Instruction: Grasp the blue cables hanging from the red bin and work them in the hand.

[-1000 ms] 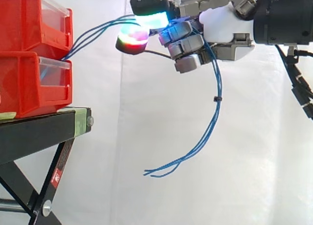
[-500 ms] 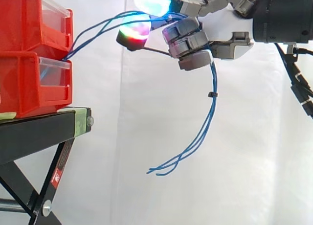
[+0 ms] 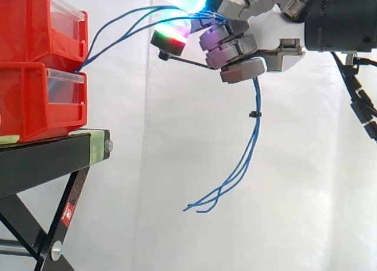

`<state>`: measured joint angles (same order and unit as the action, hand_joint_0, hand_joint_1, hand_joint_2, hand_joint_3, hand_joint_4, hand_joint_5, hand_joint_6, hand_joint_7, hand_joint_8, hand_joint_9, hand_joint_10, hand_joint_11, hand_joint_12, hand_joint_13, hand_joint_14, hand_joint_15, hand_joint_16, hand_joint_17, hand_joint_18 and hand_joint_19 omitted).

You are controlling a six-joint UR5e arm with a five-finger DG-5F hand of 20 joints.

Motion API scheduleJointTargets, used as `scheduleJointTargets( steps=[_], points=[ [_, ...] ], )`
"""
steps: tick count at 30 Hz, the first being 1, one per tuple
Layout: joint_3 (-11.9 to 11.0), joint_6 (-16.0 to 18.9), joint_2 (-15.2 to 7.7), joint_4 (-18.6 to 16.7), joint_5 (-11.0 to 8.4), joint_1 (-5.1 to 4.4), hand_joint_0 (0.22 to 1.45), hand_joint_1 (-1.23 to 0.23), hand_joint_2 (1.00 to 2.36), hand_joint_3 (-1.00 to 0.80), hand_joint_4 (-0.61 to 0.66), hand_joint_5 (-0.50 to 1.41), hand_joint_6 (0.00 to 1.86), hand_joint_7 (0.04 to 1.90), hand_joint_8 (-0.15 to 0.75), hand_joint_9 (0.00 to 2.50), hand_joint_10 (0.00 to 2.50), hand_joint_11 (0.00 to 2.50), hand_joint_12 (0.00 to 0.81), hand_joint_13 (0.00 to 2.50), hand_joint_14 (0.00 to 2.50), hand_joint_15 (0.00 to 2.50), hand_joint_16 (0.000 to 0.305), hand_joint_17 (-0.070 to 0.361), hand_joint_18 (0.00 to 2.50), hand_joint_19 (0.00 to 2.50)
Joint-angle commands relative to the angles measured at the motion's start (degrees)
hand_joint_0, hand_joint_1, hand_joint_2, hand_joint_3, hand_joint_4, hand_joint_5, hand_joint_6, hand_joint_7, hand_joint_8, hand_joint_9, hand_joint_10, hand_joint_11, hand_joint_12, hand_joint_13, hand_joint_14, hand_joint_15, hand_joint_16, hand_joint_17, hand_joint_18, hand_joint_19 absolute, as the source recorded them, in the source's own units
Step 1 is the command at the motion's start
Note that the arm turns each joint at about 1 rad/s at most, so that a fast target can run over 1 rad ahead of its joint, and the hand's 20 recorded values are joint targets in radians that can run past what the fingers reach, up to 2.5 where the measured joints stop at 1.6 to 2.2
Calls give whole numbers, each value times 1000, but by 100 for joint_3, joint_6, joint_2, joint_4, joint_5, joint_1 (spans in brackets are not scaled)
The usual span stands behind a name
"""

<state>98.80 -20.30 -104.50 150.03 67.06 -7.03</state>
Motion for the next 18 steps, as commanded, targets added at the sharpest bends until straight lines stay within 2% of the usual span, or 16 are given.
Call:
scheduleJointTargets(
  steps=[1,3,6,8,11,13,18],
  points=[
    [8,-27,0,0,0,0,882,-691,1007,-843,204,555,407,1324,419,957,2500,2500,431,1030,2500,1630,50,112,1700,1508],
    [8,-27,0,0,0,0,876,-696,1012,-708,197,576,330,1343,417,965,2500,2500,440,1034,2500,1643,51,115,1704,1510],
    [-1,-27,0,0,0,0,857,-677,1020,-483,220,613,0,1488,428,964,2500,2500,448,1033,2500,1697,52,117,1695,1508],
    [-1,-27,0,0,0,0,859,-664,1020,-427,228,590,2,1469,432,950,2500,2500,460,1019,2500,1693,53,119,1666,1465],
    [-1,-27,0,0,0,0,880,-656,1015,-242,280,563,4,1409,440,939,2500,2500,491,1045,2500,1624,69,156,1666,1136],
    [-1,-27,0,0,0,0,890,-673,1010,-154,302,538,4,1395,444,909,2500,2500,496,1047,2500,1597,74,166,1649,1042],
    [8,-27,0,-18,0,0,879,-700,1003,-86,324,476,2,1381,456,814,2500,2500,522,985,2500,1575,82,185,1575,884]
  ],
)
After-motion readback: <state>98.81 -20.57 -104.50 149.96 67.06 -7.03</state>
